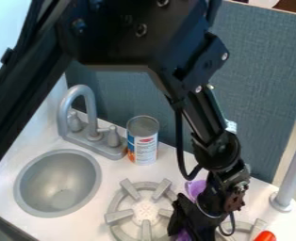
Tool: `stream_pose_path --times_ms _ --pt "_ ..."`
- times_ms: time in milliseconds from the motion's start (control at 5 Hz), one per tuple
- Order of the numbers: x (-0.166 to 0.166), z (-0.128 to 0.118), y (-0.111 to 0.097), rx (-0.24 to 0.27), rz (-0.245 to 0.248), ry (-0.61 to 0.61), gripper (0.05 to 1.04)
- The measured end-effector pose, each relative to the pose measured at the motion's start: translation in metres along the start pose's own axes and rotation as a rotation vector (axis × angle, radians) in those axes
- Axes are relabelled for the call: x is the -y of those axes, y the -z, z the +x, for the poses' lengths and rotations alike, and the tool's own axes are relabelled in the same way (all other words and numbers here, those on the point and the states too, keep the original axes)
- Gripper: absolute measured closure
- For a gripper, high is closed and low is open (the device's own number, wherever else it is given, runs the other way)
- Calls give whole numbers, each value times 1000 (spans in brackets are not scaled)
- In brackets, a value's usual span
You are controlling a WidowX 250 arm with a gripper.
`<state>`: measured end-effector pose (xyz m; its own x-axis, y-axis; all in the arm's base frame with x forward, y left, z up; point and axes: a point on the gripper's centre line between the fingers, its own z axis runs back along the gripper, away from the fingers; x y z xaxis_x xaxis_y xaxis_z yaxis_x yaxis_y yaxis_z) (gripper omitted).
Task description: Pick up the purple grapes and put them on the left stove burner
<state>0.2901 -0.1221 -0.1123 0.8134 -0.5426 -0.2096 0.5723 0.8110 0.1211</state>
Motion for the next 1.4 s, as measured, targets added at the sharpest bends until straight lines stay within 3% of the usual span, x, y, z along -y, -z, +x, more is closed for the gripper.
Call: stream_pose_path --times_ms 200,400,600,800,1000,1400 --pt "4 -12 0 9 -19 -2 379" --pt "5 -15 -19 72 -41 -14 379" --pt "-13 -41 -38 121 -53 -85 379" --pt "-42 -61 -43 119 -30 -217 379" --pt "-75 -64 -36 96 -24 -316 379" --pt "-86 -47 -3 -4 -66 -326 379"
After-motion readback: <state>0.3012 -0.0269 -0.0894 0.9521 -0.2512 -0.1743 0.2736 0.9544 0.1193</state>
